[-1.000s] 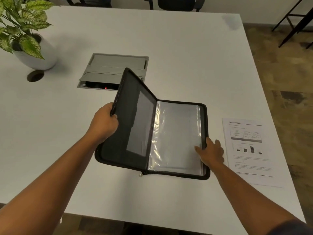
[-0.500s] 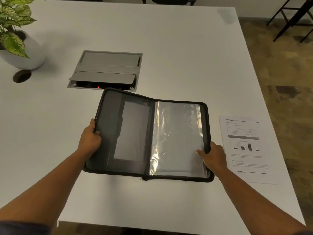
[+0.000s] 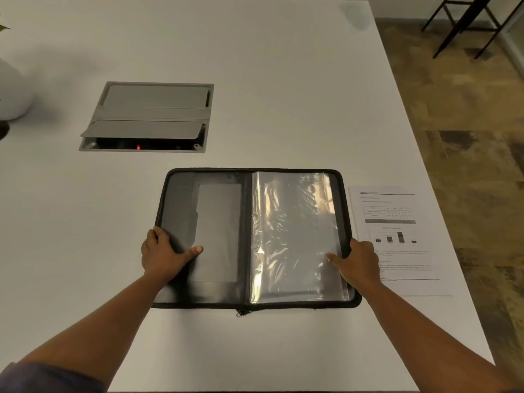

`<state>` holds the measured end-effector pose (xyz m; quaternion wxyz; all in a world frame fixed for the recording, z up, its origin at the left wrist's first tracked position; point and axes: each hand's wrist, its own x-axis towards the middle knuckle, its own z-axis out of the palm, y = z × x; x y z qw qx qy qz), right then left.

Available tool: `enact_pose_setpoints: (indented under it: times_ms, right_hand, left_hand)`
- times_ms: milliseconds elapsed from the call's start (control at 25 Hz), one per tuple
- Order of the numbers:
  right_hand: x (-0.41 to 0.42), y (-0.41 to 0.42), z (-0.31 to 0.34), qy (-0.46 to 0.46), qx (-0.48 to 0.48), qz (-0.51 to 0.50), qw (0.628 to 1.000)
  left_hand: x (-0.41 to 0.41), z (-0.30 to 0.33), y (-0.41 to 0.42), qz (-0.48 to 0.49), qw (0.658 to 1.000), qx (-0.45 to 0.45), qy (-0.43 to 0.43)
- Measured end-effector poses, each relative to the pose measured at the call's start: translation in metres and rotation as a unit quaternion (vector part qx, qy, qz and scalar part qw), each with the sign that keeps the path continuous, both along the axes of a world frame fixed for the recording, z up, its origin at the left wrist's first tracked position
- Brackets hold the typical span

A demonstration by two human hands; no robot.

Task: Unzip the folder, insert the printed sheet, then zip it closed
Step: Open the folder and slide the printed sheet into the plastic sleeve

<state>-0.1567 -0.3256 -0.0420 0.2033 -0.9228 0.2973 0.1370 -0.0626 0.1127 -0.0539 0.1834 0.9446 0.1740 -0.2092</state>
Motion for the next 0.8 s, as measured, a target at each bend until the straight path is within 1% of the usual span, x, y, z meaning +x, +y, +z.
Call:
enact_pose_setpoints:
  times_ms: [320,480,560,600,640,720,800]
  right_hand:
    - [-0.001,0.001,-0.003,0.015,-0.014,0.018,1.000]
    - [-0.002,0.001,-0.006,0.006,-0.018,0.020,1.000]
    - [-0.002,0.000,-0.005,-0.003,0.006,0.004,1.000]
    - [-0.003,-0.003,-0.004,-0.023,0.028,-0.018,0.999]
    - [-0.004,-0.006,-0.002,-0.052,0.050,-0.044,0.996]
    - [-0.008,-0.015,0.003,-0.122,0.080,-0.103,0.984]
    - [-0.012,-0.035,0.007,-0.166,0.095,-0.155,0.969]
  left_hand:
    - [0.004,-0.008,-0.006,0.003,0.999,0.036,0.002]
    - [0.018,-0.002,-0.012,0.005,0.998,0.047,0.028]
    - [0.022,0.004,-0.021,-0.008,0.998,0.049,0.046]
    - [0.023,0.008,-0.032,-0.022,0.998,0.050,0.045]
    - [0.021,0.012,-0.045,-0.039,0.997,0.050,0.035]
    - [0.014,0.019,-0.083,-0.097,0.994,0.036,-0.017]
    - [-0.001,0.026,-0.133,-0.184,0.979,-0.020,-0.089]
